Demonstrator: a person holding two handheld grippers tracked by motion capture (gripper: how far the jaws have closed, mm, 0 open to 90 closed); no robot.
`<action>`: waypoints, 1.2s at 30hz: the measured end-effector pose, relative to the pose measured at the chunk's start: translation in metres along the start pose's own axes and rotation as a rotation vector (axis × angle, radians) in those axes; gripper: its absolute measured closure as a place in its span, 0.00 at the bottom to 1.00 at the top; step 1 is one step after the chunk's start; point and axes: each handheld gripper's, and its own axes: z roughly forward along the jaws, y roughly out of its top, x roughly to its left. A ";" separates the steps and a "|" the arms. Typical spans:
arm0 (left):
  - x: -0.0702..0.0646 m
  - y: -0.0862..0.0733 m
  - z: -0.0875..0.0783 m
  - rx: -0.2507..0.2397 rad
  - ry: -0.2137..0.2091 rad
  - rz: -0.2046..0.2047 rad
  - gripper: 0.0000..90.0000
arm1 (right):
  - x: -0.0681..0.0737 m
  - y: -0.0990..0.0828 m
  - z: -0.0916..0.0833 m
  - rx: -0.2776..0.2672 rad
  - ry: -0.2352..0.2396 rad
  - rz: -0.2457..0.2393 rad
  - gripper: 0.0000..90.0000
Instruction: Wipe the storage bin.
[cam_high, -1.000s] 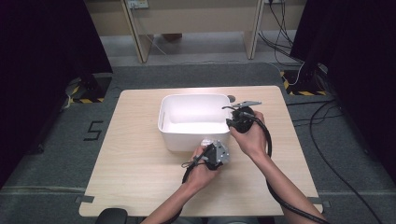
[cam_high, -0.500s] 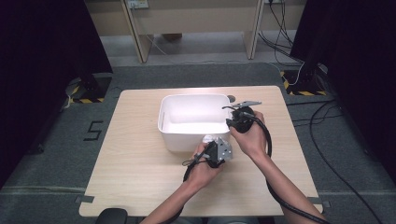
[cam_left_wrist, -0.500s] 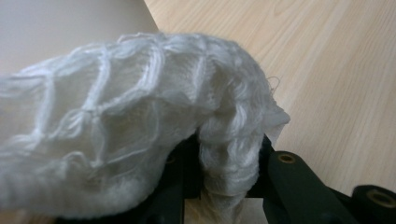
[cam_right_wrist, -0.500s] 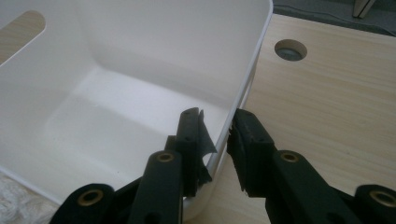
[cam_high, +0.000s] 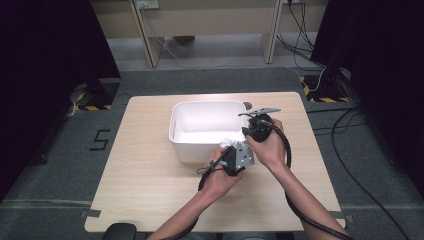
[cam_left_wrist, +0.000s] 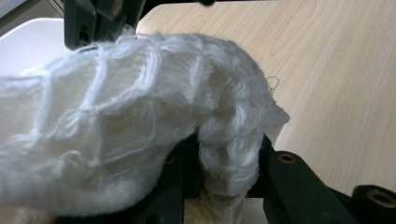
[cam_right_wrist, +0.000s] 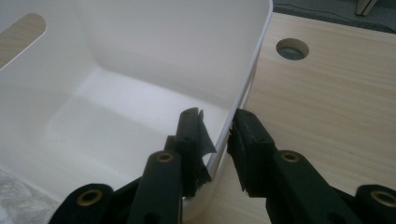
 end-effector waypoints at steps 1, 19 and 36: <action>0.000 0.001 0.000 -0.001 0.000 0.000 0.82 | 0.000 0.000 0.000 -0.001 0.002 0.002 0.82; 0.001 0.013 0.000 -0.016 0.004 0.024 0.82 | -0.001 0.001 0.000 0.006 0.008 0.011 0.82; -0.004 0.010 0.008 -0.003 0.018 0.041 0.82 | -0.001 0.001 0.000 0.009 0.011 0.009 0.82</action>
